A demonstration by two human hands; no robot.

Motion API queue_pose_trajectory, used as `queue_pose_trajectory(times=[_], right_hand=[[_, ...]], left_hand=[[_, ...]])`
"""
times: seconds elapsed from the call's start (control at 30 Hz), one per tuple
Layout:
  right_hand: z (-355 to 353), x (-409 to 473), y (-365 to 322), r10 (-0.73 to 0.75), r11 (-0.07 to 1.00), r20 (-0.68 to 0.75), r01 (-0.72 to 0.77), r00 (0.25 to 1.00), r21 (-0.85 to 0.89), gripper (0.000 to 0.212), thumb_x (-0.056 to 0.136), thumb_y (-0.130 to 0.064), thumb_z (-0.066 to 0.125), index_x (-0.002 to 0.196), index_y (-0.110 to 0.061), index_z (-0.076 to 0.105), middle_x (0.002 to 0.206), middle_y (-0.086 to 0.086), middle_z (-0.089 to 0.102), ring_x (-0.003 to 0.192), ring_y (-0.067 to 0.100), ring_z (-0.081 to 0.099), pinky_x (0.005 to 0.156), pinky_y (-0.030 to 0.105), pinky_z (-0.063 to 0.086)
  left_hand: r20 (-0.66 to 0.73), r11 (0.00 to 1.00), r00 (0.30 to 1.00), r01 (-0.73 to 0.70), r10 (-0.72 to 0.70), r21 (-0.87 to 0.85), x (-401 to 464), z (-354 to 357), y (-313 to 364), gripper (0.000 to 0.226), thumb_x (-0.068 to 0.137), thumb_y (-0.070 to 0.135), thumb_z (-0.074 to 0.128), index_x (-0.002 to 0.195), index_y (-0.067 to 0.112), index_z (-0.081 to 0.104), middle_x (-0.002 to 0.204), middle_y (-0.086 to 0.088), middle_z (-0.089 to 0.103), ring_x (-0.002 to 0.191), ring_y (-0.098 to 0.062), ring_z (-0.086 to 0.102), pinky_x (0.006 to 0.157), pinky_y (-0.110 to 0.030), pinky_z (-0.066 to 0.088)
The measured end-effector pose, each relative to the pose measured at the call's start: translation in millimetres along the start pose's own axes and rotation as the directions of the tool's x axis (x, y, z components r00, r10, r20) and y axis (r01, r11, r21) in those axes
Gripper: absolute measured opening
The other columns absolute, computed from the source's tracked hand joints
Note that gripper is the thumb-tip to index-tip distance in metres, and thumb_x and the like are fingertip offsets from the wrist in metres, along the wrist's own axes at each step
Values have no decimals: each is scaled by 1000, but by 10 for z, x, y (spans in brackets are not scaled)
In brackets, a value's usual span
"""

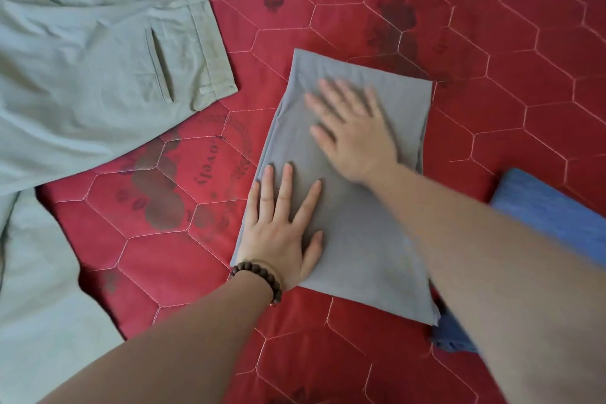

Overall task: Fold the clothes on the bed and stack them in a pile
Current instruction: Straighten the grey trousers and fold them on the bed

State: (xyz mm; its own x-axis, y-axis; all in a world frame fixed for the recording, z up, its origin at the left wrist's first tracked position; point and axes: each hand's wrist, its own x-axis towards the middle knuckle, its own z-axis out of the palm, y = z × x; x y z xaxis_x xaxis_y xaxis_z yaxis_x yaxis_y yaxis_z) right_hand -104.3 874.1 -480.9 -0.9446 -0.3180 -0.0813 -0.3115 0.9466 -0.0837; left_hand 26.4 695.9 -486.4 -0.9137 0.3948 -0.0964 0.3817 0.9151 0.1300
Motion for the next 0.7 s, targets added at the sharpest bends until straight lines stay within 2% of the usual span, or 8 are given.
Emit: queue_pose_trajectory(times=[0.1,0.23,0.37,0.47,0.53,0.6,0.7], right_hand=[[-19,160,332,177,984,20,-176,984,-30,58,98,-55,19,153,-35,18,161,6,21,148,25,18,120,51,4],[-62,212,334,195,980,54,-193,979,-50,61,97,-61,18,153,-38,14,155,12,30,142,30,27,119,48,9],[-213,-8,611,228,963,38,-219,973,-159,66,92,-68,17,151,-39,22,134,16,46,121,35,42,102,51,31],[-249,-382,699,296,938,58,-278,954,-208,68,92,-66,14,152,-35,24,121,18,48,110,35,44,92,50,36],[-212,-667,609,404,901,81,-382,911,-204,67,94,-65,14,153,-33,19,122,19,48,110,36,43,91,49,37],[-160,-946,415,520,849,86,-504,850,-159,67,96,-62,18,154,-29,18,122,20,48,110,36,43,91,48,37],[-103,-1300,-4,671,741,85,-663,737,-104,68,98,-57,21,154,-18,19,120,21,51,108,37,45,86,46,39]], left_hand=[[-3,1000,1000,0,0,-12,0,5,0,73,88,55,39,154,27,22,160,-21,10,147,-43,0,116,-59,13],[2,1000,1000,-4,4,-14,-10,-6,-7,72,89,55,38,154,28,22,160,-20,9,147,-43,-1,116,-59,13],[17,1000,999,-27,27,-15,-5,-47,-25,71,90,56,35,154,29,20,160,-20,8,147,-41,-2,117,-57,11],[58,983,982,-179,177,27,32,-108,-200,69,91,56,32,154,31,19,161,-17,8,148,-38,1,118,-57,10],[116,957,956,-280,270,78,127,-177,-422,67,92,57,24,154,35,12,162,-9,4,149,-32,-1,118,-57,7],[184,924,927,-354,327,142,262,-242,-647,65,92,58,11,153,37,-3,162,-1,-5,150,-26,-5,118,-57,1],[256,921,927,-329,273,207,380,-303,-730,60,91,58,-6,146,38,-19,161,5,-10,149,-26,-9,117,-55,-9]])
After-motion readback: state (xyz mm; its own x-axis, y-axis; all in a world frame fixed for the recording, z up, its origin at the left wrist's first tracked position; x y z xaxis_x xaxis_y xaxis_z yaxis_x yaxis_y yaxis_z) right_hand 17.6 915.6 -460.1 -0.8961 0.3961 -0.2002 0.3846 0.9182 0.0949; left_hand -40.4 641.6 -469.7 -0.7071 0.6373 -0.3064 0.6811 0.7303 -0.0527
